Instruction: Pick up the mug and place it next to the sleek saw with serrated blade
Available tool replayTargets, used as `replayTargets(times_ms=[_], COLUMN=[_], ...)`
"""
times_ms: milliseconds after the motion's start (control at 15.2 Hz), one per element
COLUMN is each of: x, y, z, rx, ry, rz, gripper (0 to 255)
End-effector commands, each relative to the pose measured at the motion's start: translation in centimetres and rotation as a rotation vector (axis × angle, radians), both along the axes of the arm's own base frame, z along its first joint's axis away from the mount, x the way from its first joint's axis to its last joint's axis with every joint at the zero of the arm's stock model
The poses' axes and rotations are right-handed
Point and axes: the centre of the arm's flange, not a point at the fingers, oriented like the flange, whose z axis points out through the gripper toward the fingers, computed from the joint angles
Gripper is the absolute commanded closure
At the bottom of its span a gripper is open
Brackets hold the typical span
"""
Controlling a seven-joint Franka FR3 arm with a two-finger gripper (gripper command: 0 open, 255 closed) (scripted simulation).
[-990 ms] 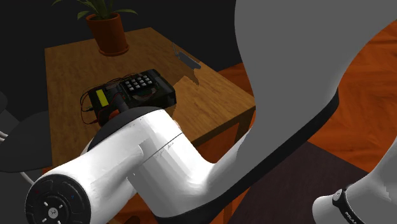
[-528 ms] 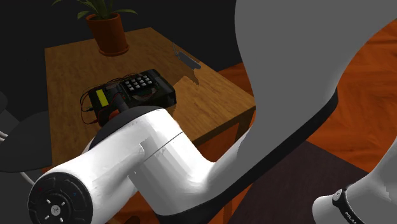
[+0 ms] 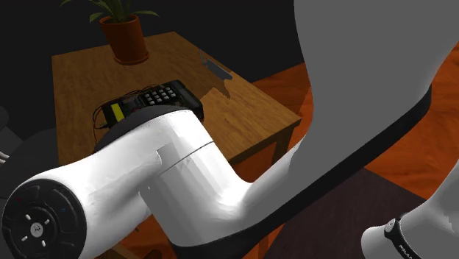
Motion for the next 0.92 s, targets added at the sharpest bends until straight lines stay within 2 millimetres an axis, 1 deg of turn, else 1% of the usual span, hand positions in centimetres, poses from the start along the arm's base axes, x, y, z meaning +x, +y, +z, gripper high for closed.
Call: replayTargets(times_ms=[0,858], x=[0.1,0.1], y=[0.0,0.0], z=[1.1,7.9], rx=[0.000,0.000], ry=[0.000,0.000], rz=[0.000,0.000], gripper=[255,255])
